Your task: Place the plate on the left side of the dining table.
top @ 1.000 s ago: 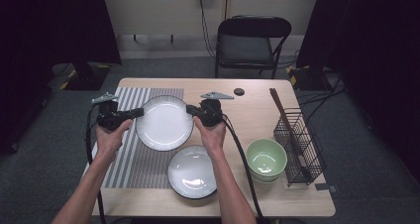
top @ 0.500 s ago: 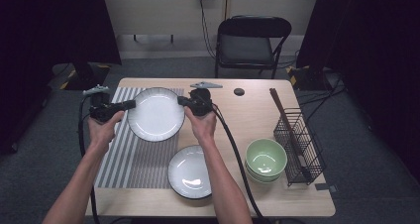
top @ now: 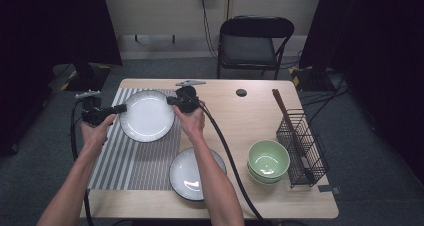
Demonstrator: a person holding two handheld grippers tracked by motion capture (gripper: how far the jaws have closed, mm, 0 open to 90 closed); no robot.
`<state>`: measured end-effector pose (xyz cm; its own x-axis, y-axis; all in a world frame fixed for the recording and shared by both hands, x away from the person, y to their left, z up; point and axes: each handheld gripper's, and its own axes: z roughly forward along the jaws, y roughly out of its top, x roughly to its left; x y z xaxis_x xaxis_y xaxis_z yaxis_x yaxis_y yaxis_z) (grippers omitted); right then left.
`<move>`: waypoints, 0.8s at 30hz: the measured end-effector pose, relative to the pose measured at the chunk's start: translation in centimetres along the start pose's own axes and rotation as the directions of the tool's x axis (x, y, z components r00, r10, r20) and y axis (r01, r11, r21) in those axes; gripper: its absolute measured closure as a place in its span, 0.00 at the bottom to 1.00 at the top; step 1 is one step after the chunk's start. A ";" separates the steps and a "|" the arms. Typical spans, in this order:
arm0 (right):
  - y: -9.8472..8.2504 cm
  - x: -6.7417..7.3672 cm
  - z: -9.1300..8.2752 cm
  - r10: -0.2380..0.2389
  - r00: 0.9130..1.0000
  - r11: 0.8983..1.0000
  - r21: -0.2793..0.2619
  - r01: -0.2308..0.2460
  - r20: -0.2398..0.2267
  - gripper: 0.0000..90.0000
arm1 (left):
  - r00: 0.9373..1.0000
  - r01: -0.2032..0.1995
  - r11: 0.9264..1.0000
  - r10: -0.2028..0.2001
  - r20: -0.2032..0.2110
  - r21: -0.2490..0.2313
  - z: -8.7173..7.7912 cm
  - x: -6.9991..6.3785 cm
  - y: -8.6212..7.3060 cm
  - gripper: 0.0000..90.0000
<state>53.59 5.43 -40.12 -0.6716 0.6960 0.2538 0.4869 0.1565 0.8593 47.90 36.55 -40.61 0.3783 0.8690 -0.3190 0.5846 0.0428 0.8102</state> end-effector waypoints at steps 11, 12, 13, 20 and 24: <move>-2.0 -0.1 3.6 0.031 0.999 0.999 0.044 -0.030 -0.028 0.97 | 0.999 0.024 0.999 -0.023 -0.036 0.034 0.7 2.4 -1.8 0.96; -2.1 -0.2 3.8 0.038 0.999 0.998 0.045 -0.037 -0.030 0.96 | 0.999 0.023 0.999 -0.022 -0.039 0.035 0.9 2.5 -1.8 0.96; -2.2 -0.3 4.0 0.043 0.999 0.998 0.048 -0.041 -0.032 0.97 | 0.999 0.031 0.999 -0.029 -0.042 0.039 1.0 2.5 -1.9 0.96; -3.2 -1.0 4.9 0.058 0.998 0.996 0.067 -0.056 -0.017 0.96 | 0.997 0.029 0.997 -0.024 -0.075 0.073 2.1 2.5 -2.3 0.96; -3.8 -1.6 5.2 0.079 0.997 0.994 0.075 -0.078 -0.018 0.96 | 0.996 0.034 0.996 -0.027 -0.082 0.085 2.7 2.5 -2.5 0.96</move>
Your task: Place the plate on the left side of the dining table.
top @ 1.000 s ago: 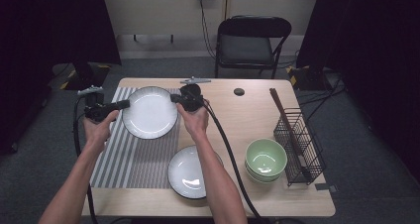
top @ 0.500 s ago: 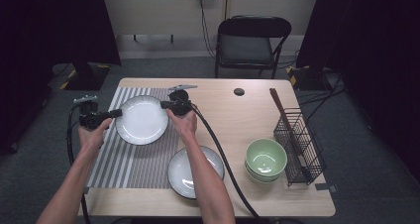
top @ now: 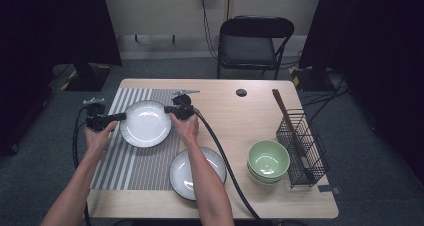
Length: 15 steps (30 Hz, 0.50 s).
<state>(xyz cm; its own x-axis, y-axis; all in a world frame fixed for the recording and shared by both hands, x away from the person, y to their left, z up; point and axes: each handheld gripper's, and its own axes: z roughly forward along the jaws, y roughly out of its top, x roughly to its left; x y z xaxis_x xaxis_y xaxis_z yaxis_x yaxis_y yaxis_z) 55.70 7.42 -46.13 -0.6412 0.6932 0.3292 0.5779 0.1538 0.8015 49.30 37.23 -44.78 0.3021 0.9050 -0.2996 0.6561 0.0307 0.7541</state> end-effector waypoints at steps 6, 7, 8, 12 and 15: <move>-0.6 -0.4 0.3 0.017 1.000 1.000 0.012 -0.017 0.001 0.95 | 1.000 0.003 1.000 -0.003 0.000 0.017 0.7 0.3 -1.1 0.96; -0.7 -0.4 0.4 0.020 1.000 1.000 0.017 -0.020 0.001 0.95 | 1.000 0.012 1.000 -0.013 0.002 0.020 0.9 0.5 -1.3 0.96; -1.0 -0.4 0.5 0.017 1.000 1.000 0.019 -0.017 0.006 0.95 | 1.000 0.023 1.000 -0.023 0.003 0.021 0.9 0.5 -1.3 0.96; -1.1 -0.6 0.4 0.025 1.000 0.999 0.020 -0.025 -0.008 0.94 | 1.000 -0.012 1.000 0.012 -0.007 0.016 0.7 0.0 -1.1 0.96; -1.0 -0.7 0.1 0.030 0.999 0.999 0.031 -0.029 -0.021 0.85 | 1.000 -0.028 0.999 0.028 -0.013 0.020 0.4 -0.2 -1.0 0.96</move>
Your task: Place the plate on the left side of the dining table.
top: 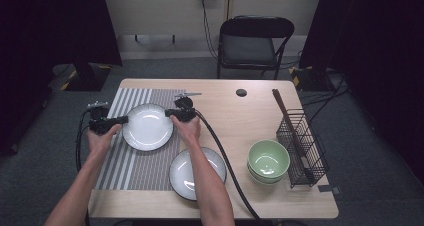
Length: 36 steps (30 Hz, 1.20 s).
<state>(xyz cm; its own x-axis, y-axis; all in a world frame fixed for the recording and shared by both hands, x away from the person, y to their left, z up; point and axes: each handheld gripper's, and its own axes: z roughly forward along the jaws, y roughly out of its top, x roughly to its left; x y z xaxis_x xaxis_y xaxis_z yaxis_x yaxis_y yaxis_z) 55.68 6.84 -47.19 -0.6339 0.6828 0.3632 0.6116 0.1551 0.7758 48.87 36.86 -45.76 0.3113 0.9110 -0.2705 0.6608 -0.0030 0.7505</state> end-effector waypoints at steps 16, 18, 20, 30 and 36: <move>0.3 -0.8 -4.0 -0.032 0.999 0.998 -0.051 0.035 0.043 0.75 | 0.999 0.017 1.000 -0.017 -0.043 0.003 -0.8 1.2 -1.1 1.00; 0.2 -0.8 -4.5 -0.034 0.998 0.998 -0.051 0.037 0.050 0.75 | 0.999 0.049 0.999 -0.049 -0.024 -0.015 -0.9 1.3 -0.9 1.00; 0.2 -0.7 -5.1 -0.048 0.997 0.997 -0.051 0.052 0.064 0.73 | 0.999 0.042 0.999 -0.042 -0.014 -0.004 -0.7 1.2 -1.0 1.00; -0.7 -1.6 -7.4 -0.035 0.997 0.996 -0.075 0.040 0.066 0.71 | 1.000 0.022 0.999 -0.021 0.012 -0.026 -1.3 0.7 -0.9 0.95; -1.6 -2.1 -8.4 -0.023 0.997 0.997 -0.078 0.029 0.070 0.70 | 0.999 -0.004 0.999 0.006 0.054 -0.043 -1.8 -0.2 -0.6 0.90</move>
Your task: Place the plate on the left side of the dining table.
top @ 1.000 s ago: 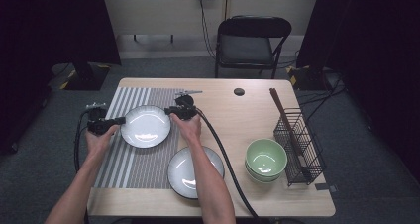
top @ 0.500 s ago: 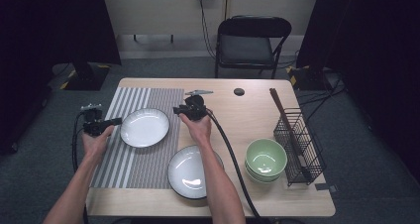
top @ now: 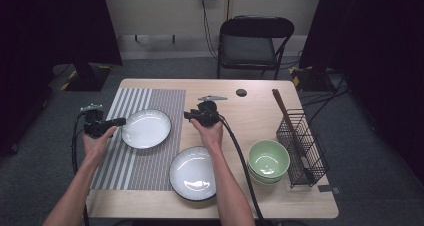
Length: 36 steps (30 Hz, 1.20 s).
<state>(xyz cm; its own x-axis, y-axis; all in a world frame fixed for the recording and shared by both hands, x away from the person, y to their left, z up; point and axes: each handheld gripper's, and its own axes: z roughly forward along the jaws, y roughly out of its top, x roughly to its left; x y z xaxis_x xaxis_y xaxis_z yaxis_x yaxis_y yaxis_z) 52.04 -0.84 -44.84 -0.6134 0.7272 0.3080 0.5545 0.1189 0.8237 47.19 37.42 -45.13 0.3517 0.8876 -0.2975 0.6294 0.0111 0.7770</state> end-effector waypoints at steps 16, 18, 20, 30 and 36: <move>-0.8 -0.1 -3.1 -0.055 0.998 0.998 0.020 0.055 0.038 0.57 | 0.992 -0.084 0.996 0.084 0.092 -0.003 -0.2 -3.5 0.1 0.74; -0.7 0.2 -3.7 -0.062 0.997 0.998 0.008 0.062 0.039 0.55 | 0.991 -0.095 0.995 0.095 0.098 -0.009 -0.4 -4.0 -0.1 0.71; -0.7 0.4 -4.2 -0.074 0.997 0.997 0.000 0.074 0.039 0.54 | 0.989 -0.109 0.994 0.109 0.099 -0.012 -0.6 -4.4 -0.2 0.69; -0.4 1.4 -6.7 -0.104 0.994 0.994 -0.027 0.106 0.042 0.53 | 0.982 -0.146 0.988 0.152 0.113 -0.053 -2.1 -6.7 0.0 0.57; 0.0 2.1 -8.0 -0.091 0.995 0.994 -0.055 0.093 0.031 0.50 | 0.974 -0.175 0.982 0.182 0.133 -0.065 -2.5 -8.0 0.1 0.53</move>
<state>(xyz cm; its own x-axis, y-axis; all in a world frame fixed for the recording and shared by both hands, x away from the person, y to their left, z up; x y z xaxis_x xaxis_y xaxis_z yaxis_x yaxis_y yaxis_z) 46.26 -4.71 -40.37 -0.6436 0.7341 0.2166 0.4636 0.1488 0.8734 42.69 31.50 -41.25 0.5492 0.8057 -0.2219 0.5120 -0.1146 0.8513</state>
